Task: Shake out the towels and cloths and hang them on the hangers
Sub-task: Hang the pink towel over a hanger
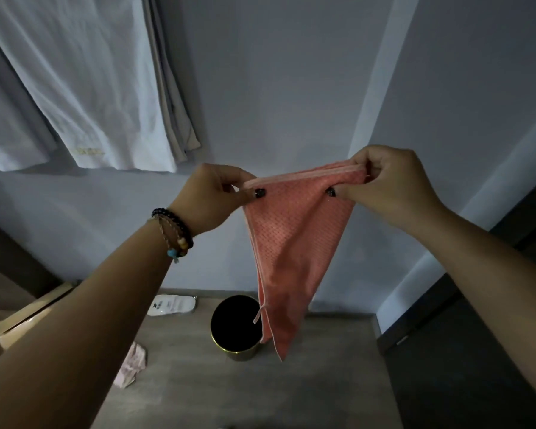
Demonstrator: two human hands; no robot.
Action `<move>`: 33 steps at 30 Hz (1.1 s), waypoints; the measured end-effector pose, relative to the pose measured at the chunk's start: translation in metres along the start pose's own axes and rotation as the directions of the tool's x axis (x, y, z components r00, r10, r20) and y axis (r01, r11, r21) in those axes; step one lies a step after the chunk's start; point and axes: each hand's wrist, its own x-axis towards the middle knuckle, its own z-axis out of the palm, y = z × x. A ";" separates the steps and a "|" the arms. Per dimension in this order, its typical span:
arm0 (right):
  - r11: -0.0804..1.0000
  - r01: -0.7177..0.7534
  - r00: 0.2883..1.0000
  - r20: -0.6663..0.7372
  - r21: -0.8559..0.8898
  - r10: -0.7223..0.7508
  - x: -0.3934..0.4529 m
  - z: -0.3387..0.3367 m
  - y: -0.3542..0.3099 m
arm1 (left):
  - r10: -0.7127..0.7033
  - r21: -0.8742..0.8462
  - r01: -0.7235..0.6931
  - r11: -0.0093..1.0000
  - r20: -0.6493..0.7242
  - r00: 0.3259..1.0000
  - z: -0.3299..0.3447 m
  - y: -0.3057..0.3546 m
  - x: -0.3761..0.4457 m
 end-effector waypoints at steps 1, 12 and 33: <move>0.999 -0.008 1.000 0.000 0.031 0.008 0.005 -0.002 -0.006 | 0.006 -0.037 -0.006 0.999 0.004 1.000 -0.005 0.002 0.004; 0.980 0.138 0.965 -0.204 -0.144 -0.166 0.064 -0.042 -0.092 | 0.162 -0.020 -0.164 0.986 -0.071 0.984 -0.065 0.048 0.057; 0.959 -0.096 0.963 -0.217 0.268 0.157 0.224 -0.042 -0.212 | 0.273 0.195 -0.211 0.958 -0.389 0.880 -0.207 0.109 0.206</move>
